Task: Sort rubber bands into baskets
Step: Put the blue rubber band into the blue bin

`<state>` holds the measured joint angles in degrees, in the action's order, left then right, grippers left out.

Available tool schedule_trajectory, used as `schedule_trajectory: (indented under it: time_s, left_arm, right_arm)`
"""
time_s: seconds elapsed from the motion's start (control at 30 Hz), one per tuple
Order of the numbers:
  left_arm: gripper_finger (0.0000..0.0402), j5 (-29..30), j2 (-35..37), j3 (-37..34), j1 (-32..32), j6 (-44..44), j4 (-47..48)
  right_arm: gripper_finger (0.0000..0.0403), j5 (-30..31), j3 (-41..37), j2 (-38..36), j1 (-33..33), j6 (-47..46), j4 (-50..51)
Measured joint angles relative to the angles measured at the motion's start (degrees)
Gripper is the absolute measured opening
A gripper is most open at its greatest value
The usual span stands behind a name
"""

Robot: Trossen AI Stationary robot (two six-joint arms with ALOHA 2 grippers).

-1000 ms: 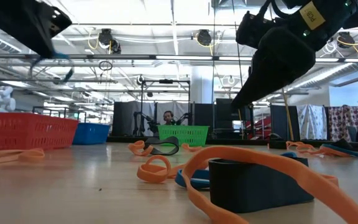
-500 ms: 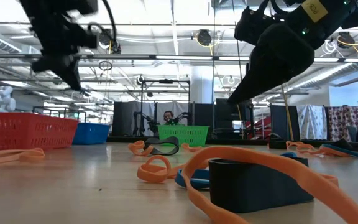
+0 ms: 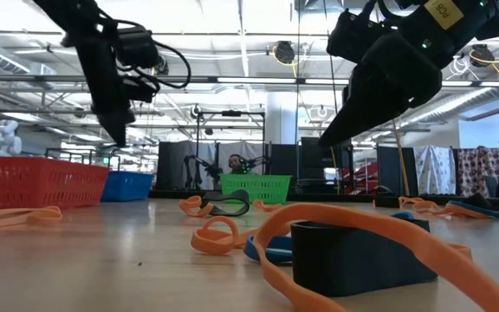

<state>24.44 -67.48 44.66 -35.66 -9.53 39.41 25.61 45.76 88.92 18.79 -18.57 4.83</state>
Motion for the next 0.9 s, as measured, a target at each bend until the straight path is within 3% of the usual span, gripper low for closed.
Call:
schedule_trajectory:
  time_s: [0.13,0.3,0.9]
  left_arm:
    - [0.0002,-0.7,0.0,0.0,-4.4,0.2,-2.7]
    - [0.0002,-5.7,0.0,0.0,-7.1,0.2,-2.9]
    - [0.0059,-6.4,0.0,0.0,-7.5,6.2,-2.8]
  right_arm:
    - [0.0155,0.0,0.0,0.0,0.1,0.0,0.2]
    - [0.0155,-0.2,0.0,0.0,0.1,0.0,0.8]
    - [0.0155,-0.2,0.0,0.0,0.1,0.0,2.9]
